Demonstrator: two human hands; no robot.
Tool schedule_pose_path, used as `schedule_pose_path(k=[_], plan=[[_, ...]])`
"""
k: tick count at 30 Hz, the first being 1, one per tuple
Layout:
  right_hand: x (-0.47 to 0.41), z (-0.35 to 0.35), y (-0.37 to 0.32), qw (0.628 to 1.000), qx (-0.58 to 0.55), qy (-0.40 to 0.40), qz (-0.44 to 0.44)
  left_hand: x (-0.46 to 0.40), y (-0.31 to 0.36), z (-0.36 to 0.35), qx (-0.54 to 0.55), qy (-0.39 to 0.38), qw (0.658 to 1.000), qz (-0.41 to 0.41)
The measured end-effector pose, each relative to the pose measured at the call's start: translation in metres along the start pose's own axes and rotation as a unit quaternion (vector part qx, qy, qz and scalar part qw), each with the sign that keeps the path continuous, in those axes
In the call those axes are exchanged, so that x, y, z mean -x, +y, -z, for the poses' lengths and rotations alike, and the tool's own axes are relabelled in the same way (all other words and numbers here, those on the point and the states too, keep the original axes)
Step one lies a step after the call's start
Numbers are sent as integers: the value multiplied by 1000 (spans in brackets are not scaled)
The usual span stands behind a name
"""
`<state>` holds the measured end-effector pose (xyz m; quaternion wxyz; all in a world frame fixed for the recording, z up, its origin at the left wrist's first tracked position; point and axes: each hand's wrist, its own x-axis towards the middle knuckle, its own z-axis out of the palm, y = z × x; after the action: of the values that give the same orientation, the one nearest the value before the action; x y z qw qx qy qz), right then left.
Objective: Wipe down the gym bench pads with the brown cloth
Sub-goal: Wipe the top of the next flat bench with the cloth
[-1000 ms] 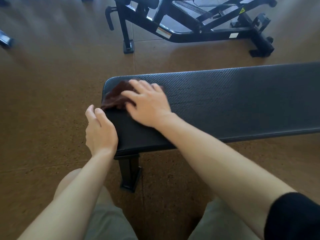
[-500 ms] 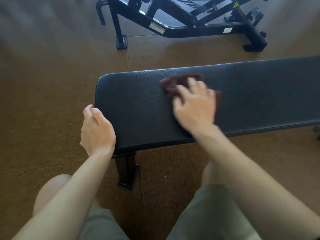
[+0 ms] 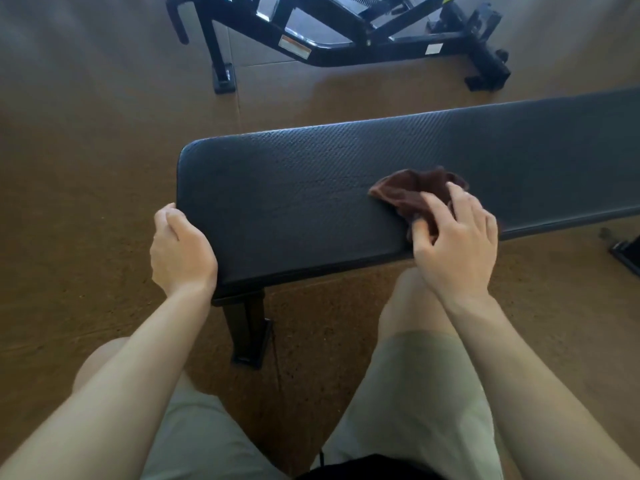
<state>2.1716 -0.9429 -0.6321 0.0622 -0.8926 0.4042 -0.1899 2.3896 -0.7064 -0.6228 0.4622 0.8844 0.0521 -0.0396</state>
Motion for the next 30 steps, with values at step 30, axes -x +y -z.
schedule_pose_path(k=[30], plan=[[26, -41, -155, 771, 102, -88, 623, -10, -53, 48, 331, -236, 884, 232]])
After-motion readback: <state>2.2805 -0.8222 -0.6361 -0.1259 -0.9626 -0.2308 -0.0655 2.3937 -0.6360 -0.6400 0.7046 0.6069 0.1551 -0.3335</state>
